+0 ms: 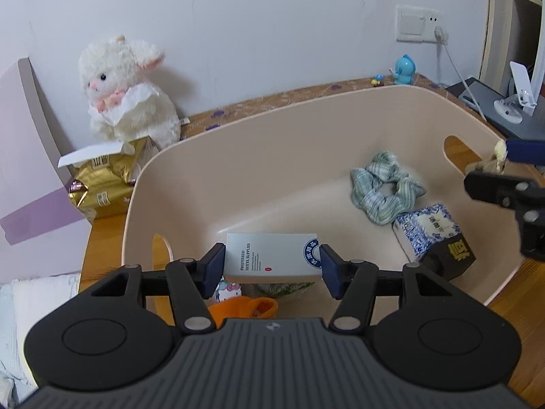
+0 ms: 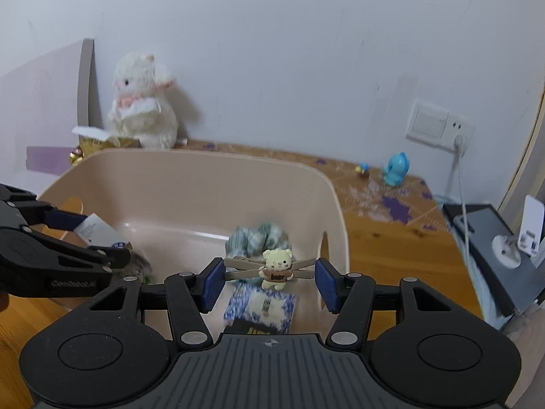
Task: Organize objects
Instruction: 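Carry both items over the bin and open both tools to release them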
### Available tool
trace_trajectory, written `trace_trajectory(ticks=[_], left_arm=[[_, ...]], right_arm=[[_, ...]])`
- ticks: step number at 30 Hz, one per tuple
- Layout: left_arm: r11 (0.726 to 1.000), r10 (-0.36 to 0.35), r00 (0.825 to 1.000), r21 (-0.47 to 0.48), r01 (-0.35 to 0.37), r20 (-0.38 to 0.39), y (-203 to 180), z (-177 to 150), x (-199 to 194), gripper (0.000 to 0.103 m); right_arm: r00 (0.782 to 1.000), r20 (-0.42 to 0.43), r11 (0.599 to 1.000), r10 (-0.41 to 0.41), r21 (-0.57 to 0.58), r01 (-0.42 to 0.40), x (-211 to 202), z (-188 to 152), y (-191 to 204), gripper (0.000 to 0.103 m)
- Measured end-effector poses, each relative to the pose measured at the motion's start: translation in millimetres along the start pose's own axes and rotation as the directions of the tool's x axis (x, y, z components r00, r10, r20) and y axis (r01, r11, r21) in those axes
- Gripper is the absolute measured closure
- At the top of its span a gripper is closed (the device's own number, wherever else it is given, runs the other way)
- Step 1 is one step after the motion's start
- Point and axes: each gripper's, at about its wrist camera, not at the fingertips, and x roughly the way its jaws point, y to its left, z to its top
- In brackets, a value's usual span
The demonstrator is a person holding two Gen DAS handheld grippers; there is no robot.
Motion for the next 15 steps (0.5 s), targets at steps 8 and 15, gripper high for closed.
trace_trajectory(ticks=[8, 15], left_arm=[[1.0, -0.007, 0.999, -0.023, 0.008, 0.032, -0.7, -2.0, -13.0, 0.025], [0.999, -0.009, 0.998, -0.032, 0.011, 0.069, -4.1, -2.4, -38.5, 0.019]], right_arm=[[1.0, -0.006, 0.999, 0.013, 0.032, -0.013, -6.3, -1.9, -2.4, 0.025], [1.0, 0.029, 0.999, 0.011, 0.043, -0.012, -35.5, -0.9, -6.0, 0.007]])
